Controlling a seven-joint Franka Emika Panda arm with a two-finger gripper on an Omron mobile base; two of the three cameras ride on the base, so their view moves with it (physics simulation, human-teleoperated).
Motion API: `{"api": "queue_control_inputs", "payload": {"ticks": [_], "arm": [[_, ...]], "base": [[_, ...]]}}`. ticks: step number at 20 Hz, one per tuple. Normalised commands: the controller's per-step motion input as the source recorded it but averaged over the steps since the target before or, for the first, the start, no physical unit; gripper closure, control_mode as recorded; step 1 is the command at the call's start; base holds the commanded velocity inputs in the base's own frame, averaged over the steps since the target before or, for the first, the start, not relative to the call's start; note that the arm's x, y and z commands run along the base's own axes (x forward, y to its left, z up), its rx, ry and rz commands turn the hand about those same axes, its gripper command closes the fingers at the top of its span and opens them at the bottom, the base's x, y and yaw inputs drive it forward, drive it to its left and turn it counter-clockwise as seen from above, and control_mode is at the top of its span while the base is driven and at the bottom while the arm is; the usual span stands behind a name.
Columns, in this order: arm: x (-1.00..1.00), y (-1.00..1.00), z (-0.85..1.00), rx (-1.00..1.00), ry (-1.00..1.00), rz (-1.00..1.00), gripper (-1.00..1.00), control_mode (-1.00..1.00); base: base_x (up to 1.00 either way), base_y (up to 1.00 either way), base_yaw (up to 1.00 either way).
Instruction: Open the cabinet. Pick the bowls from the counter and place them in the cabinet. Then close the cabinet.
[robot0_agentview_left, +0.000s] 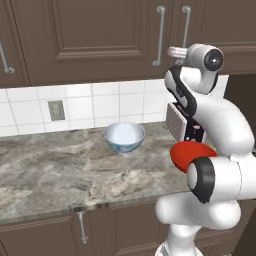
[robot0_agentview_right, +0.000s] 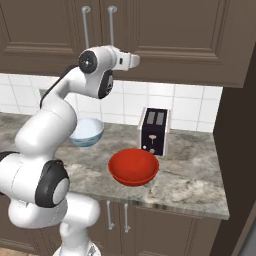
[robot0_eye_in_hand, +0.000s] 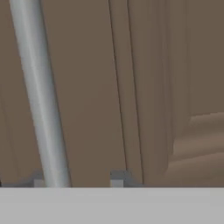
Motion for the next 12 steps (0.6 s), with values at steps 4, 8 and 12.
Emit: {"api": "queue_control_inputs", "payload": {"ticks": [4,8,12], "arm": [[0.00,-1.00,-0.16,0.10,0.12,-0.16,1.00,-1.00],[-0.01,-1.00,-0.07,0.08,0.14,-0.16,1.00,-1.00],[-0.42,-1.00,-0.29,0.15,0.01,-0.07,1.00,-1.00]], "base": [[0.00,0.00,0.00],[0.00,0.00,0.00],[0.00,0.00,0.00]]}}
